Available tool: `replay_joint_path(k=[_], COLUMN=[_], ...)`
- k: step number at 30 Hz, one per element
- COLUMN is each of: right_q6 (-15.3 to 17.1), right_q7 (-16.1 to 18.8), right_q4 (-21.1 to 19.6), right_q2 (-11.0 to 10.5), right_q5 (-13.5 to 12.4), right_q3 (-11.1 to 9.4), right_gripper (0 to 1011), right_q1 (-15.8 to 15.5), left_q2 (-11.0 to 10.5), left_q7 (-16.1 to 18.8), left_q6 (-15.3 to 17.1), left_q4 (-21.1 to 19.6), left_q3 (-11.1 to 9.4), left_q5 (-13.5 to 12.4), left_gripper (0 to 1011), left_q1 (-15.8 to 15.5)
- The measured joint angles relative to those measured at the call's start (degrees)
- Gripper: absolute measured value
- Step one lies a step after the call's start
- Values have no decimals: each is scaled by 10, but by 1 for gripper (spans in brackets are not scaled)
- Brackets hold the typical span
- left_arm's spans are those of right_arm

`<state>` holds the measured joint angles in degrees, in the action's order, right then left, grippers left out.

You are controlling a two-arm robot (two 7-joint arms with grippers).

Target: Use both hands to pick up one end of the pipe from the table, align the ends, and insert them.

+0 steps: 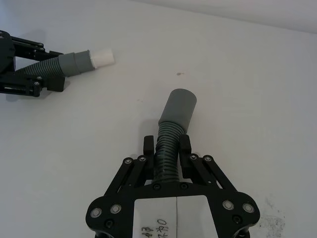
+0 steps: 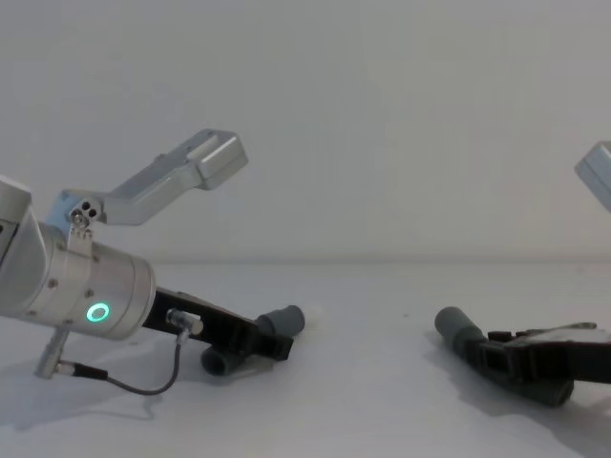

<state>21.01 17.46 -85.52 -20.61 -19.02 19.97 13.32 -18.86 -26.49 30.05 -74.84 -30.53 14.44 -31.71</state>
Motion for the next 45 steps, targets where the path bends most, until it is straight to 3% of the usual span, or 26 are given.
replay_joint_path(k=[45], right_q6=[0], right_q7=[0], right_q4=[0], right_q2=[0], right_q5=[0], right_q3=[0], right_gripper=[285], right_q1=[0], left_q2=[0], left_q7=[0], left_q6=[1], left_q4=[1], left_q3=[0], left_q5=[0], left_gripper=[330], left_q1=[0])
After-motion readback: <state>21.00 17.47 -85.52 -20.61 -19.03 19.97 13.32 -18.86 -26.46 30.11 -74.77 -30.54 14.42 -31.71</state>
